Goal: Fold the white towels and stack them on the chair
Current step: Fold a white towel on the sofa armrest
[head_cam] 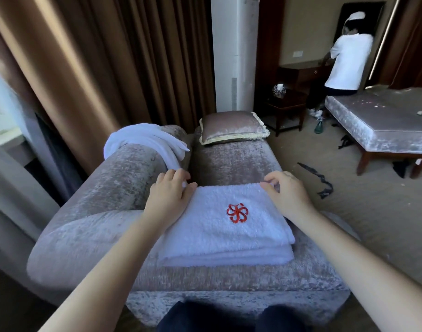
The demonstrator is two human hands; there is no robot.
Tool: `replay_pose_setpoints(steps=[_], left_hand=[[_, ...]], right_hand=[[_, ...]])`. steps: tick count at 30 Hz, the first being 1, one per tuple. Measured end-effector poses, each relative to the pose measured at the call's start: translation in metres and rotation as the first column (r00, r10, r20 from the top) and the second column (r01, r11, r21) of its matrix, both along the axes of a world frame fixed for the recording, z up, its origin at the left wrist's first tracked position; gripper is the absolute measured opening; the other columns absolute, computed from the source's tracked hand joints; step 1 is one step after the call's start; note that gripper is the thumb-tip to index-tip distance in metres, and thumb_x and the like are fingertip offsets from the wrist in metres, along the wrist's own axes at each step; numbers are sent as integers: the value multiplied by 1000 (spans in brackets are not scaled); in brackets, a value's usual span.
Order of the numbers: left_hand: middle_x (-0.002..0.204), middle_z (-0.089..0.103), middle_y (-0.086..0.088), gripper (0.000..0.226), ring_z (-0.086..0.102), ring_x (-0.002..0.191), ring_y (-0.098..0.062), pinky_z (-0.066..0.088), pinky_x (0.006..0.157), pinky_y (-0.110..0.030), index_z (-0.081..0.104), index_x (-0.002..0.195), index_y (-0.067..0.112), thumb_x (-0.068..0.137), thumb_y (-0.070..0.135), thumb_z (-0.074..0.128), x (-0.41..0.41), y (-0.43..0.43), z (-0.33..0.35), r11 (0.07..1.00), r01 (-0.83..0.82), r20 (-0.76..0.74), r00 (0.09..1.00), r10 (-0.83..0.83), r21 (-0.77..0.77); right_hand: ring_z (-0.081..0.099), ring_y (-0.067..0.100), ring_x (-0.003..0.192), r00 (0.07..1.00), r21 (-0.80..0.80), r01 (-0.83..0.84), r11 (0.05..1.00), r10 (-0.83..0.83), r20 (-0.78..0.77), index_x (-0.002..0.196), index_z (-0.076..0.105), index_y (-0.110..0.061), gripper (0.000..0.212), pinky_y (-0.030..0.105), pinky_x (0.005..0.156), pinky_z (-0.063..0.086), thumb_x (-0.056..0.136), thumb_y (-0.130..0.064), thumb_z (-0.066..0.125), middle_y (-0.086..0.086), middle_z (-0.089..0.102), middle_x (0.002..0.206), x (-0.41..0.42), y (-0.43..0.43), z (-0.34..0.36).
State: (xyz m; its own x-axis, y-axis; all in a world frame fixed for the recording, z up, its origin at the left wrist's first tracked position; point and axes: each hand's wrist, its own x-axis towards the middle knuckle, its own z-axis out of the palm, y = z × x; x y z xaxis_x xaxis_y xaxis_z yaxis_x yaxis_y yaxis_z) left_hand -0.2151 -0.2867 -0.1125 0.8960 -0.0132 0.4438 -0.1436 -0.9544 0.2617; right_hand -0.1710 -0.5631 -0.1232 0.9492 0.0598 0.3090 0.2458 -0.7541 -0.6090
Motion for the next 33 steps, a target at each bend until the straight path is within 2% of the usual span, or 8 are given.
replay_pose_setpoints(steps=[3,7,14,17,23,26,29,33], left_hand=[[116,61,0,47,55,106,-27,47,87,-43,61,119,17,92,46,36,-22,-21,1,978,194,138,969,-204,82],[151,42,-2,79,33,140,-34,24,112,-58,43,145,29,89,73,8,-35,-41,-20,933,253,-174,961,-213,256],[151,43,-4,71,42,134,-38,29,108,-63,37,149,28,92,68,25,-41,-39,-43,878,251,-119,968,-222,407],[152,41,-3,70,40,137,-36,26,110,-62,37,149,28,93,67,25,-42,-39,-40,888,261,-126,965,-230,378],[125,59,0,46,50,117,-16,30,99,-24,60,123,13,92,44,45,-64,-23,-27,959,113,188,980,-64,-262],[97,60,0,34,54,91,-18,36,75,-26,62,104,12,93,44,55,-76,-6,-21,878,-222,-58,974,219,-423],[57,42,6,40,41,57,-15,26,54,-29,48,67,13,95,42,55,-75,1,-16,807,-276,-328,938,108,-523],[66,48,-4,36,45,64,-19,31,64,-31,50,70,7,92,32,63,-83,7,-9,653,-231,-356,933,-63,-721]], right_hand=[[46,23,122,983,-137,25,990,1,185,127,55,-14,39,36,96,39,97,-38,48,2,49,133,-33,2,6],[14,13,147,974,-276,-222,935,228,-12,148,34,-15,67,27,117,13,96,-58,29,-3,24,158,-63,11,-18],[-14,-10,141,985,-196,-171,966,172,-13,155,7,-25,104,14,112,-5,72,-86,-9,-26,-9,152,-79,6,-51],[-15,-12,139,982,-167,-188,968,191,-2,154,8,-26,95,13,112,-5,78,-82,4,-27,-8,152,-77,9,-50],[44,9,130,994,339,-51,940,82,-78,141,43,-25,58,35,108,38,90,-49,56,-9,47,142,-82,-5,-46],[62,20,94,989,254,73,964,-39,-139,111,63,-14,41,37,82,49,89,-48,59,1,68,100,-88,-10,-40],[52,22,64,967,270,84,959,-12,-256,75,59,-9,48,34,59,35,82,-57,63,7,56,65,-89,-10,-30],[49,18,66,948,540,97,836,88,-306,86,60,10,69,33,64,30,65,-55,71,31,53,73,-94,-12,-28]])
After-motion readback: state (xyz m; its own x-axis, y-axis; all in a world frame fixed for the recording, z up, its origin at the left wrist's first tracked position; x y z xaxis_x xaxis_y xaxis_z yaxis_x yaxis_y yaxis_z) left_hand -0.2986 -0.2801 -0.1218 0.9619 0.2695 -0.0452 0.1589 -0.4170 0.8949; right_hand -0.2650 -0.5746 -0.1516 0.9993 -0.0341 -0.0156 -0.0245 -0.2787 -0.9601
